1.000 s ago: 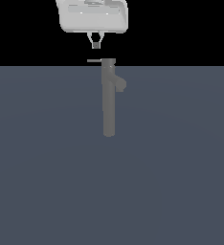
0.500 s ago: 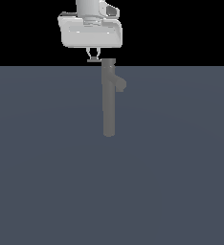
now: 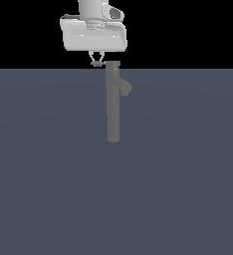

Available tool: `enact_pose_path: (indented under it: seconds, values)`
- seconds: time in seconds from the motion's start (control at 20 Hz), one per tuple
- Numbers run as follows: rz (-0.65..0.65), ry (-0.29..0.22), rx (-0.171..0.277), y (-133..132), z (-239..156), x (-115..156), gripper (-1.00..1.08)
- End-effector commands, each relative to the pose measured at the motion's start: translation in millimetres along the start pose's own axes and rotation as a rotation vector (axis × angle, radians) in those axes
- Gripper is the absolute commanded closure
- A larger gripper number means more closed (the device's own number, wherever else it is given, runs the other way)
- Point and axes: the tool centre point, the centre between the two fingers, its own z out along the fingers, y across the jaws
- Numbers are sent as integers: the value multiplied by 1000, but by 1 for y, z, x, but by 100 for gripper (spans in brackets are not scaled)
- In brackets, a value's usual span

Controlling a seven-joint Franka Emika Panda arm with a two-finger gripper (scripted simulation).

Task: Turn on the faucet by rotating a designated handle.

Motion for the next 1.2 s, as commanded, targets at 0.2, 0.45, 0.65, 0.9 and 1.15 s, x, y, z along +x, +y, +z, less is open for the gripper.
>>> enact_pose_path:
  seconds: [0.2,0.45,0.65,0.9,1.15]
  values:
    - [0,0,0,-5,0,-15,108]
    - [0,1,0,-9,0,-29,108]
    - [0,1,0,-11,0,-37,108]
    - [-2,9,0,-6,0,-42,108]
    - [-1,6,0,0,0,-57,108]
